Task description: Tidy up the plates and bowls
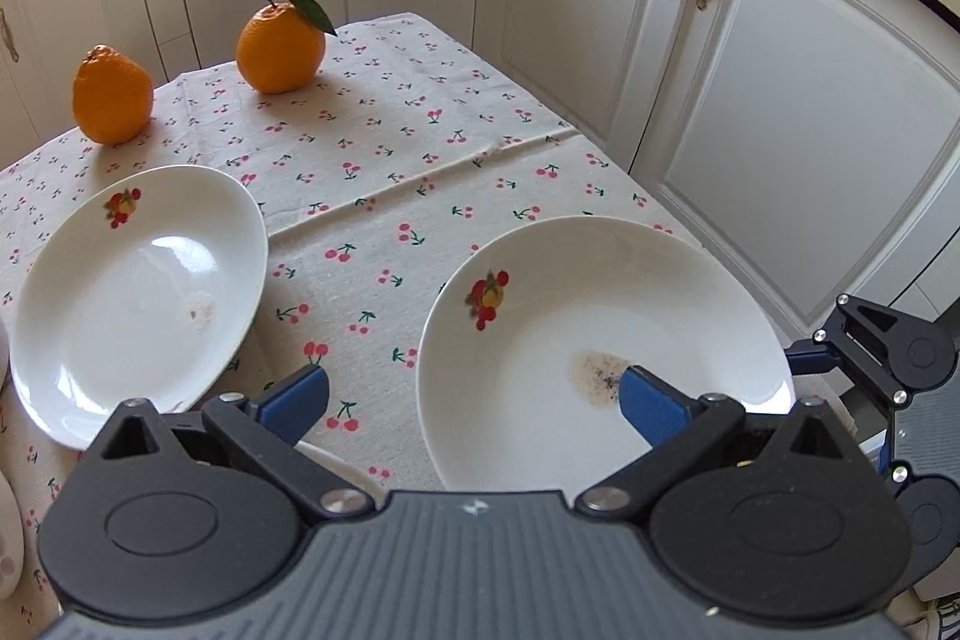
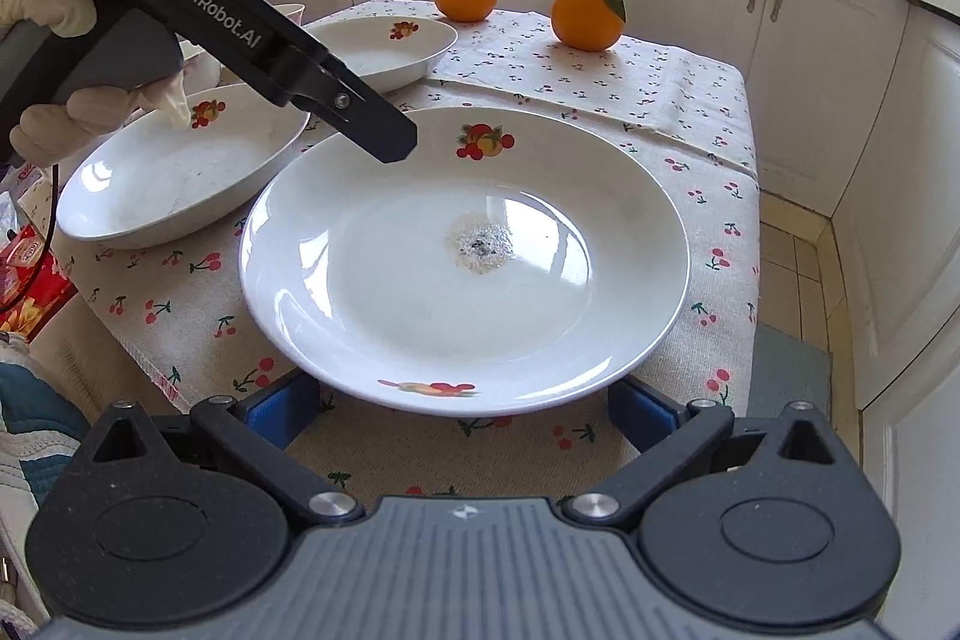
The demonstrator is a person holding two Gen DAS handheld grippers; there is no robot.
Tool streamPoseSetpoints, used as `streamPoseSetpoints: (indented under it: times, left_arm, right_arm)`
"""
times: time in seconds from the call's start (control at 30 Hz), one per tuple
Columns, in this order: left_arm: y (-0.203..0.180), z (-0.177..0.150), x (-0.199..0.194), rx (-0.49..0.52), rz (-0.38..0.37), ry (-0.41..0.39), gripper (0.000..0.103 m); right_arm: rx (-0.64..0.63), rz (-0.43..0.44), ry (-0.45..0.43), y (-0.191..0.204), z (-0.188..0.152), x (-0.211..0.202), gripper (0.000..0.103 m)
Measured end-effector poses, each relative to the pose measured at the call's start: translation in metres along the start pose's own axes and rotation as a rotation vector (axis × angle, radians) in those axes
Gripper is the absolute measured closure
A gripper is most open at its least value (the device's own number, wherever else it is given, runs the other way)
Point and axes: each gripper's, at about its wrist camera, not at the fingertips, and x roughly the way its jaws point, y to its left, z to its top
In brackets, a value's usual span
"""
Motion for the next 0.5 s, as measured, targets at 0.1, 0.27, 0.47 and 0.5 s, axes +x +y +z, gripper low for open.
streamPoseSetpoints:
  times: [0.1,0.27,0.47,0.5]
  left_arm:
    - [0.0,0.006,0.01,0.013,-0.011,0.026,0.002]
    - [0.002,0.013,0.022,0.019,-0.032,0.056,0.003]
    - [0.0,0.019,0.034,0.047,-0.057,0.094,0.011]
    - [0.0,0.02,0.036,0.05,-0.059,0.1,0.013]
  right_arm:
    - [-0.018,0.016,-0.014,-0.003,0.001,0.002,0.0]
    - [-0.046,0.04,-0.036,-0.007,0.002,0.005,0.0]
    - [-0.066,0.059,-0.051,-0.01,0.001,0.005,0.0]
    - [-0.068,0.06,-0.051,-0.011,0.001,0.006,0.0]
